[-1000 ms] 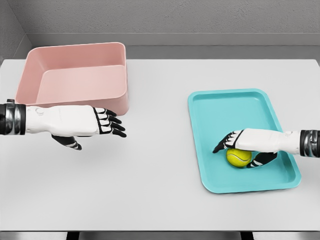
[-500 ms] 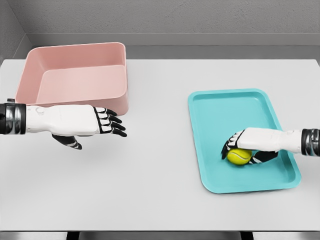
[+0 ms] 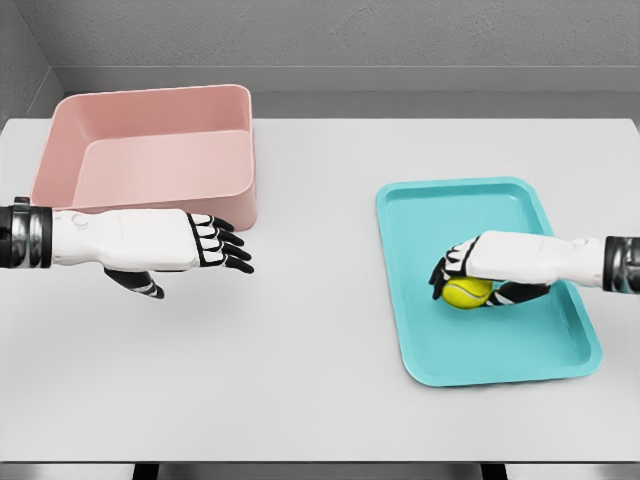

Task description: Put the tennis from the blue tray into the pink basket with both arms

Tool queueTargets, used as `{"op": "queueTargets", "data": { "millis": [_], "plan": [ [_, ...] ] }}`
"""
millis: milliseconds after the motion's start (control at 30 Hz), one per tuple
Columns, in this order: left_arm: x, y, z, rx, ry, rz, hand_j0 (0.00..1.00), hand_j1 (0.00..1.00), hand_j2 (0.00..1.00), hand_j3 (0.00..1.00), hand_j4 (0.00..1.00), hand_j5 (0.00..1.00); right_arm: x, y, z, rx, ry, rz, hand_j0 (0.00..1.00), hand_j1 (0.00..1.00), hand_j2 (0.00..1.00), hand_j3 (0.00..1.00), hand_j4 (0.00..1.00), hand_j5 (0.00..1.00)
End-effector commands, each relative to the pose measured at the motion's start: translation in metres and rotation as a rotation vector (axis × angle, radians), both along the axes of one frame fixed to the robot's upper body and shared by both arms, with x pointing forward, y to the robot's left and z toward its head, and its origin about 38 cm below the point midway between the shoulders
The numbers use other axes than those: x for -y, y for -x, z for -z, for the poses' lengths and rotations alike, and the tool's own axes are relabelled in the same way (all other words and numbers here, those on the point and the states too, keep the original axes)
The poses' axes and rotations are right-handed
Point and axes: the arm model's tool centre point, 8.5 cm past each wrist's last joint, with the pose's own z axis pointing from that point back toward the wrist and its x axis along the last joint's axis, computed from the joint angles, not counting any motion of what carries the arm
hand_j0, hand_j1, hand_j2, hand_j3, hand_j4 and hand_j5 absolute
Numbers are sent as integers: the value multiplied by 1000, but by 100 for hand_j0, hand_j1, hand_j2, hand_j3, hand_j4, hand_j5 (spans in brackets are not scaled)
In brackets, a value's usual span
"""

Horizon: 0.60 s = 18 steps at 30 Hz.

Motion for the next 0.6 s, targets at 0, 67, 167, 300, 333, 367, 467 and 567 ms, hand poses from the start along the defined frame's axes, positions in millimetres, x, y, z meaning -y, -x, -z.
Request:
{"op": "queueTargets", "data": {
  "millis": [0, 67, 167, 300, 333, 367, 467, 567],
  "plan": [
    [0, 0, -1, -2, 4, -3, 100, 100, 100, 100, 100, 100, -8, 2, -3, 3, -20, -20, 56, 56, 56, 56, 56, 56],
    [-1, 0, -1, -2, 3, -4, 100, 100, 100, 100, 100, 100, -16, 1, -3, 4, -34, -34, 56, 56, 56, 56, 56, 56],
    [-1, 0, -1, -2, 2, -5, 100, 100, 100, 100, 100, 100, -31, -3, -7, 21, -60, -62, 56, 56, 56, 56, 56, 56],
    [-1, 0, -1, -2, 2, -5, 100, 100, 100, 100, 100, 100, -46, -8, -14, 42, -86, -91, 56, 56, 56, 56, 56, 56],
    [-1, 0, -1, -1, 2, -5, 100, 100, 100, 100, 100, 100, -54, -11, -17, 51, -98, -106, 56, 56, 56, 56, 56, 56],
    [-1, -2, -7, 12, 2, -5, 100, 100, 100, 100, 100, 100, -59, -11, -17, 51, -102, -115, 56, 56, 56, 56, 56, 56],
    [-6, -4, -13, 27, -9, -14, 100, 100, 100, 100, 100, 100, -78, -14, -20, 59, -128, -152, 56, 56, 56, 56, 56, 56],
    [-12, -3, -14, 29, -20, -25, 100, 100, 100, 100, 100, 100, -97, -15, -22, 63, -151, -191, 56, 56, 56, 56, 56, 56]
  ]
}}
